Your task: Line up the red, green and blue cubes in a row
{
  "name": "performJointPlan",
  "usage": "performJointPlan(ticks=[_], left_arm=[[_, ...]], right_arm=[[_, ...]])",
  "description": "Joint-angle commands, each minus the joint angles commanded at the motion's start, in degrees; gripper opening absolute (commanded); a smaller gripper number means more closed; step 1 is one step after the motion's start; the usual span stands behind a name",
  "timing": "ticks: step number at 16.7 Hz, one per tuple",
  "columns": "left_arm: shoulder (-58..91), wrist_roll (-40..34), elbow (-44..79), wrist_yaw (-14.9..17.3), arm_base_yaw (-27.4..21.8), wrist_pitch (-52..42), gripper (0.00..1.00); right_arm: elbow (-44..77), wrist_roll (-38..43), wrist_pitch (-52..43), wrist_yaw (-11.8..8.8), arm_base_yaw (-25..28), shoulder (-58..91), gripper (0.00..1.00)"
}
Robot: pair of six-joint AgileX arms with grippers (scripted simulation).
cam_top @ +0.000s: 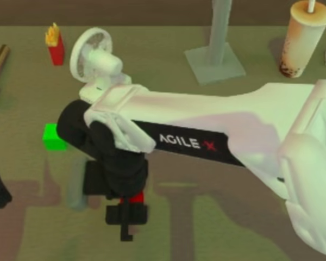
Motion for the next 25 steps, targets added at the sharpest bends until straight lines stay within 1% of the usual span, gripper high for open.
performJointPlan(ticks=[12,13,22,25], left_arm=[[0.0,0.0,0.0,0.0,0.0,0.0,1.00],[0.0,0.0,0.0,0.0,0.0,0.0,1.00],[0.0,0.0,0.0,0.0,0.0,0.0,1.00],[0.0,0.0,0.0,0.0,0.0,0.0,1.00]], right_arm=[[0.0,0.0,0.0,0.0,0.0,0.0,0.98],[0.0,0.0,0.0,0.0,0.0,0.0,1.00],[0.2,0.0,-0.2,0.0,-0.1,0.0,1.00],[4.0,0.0,-4.3,0.1,0.0,-0.7,1.00]])
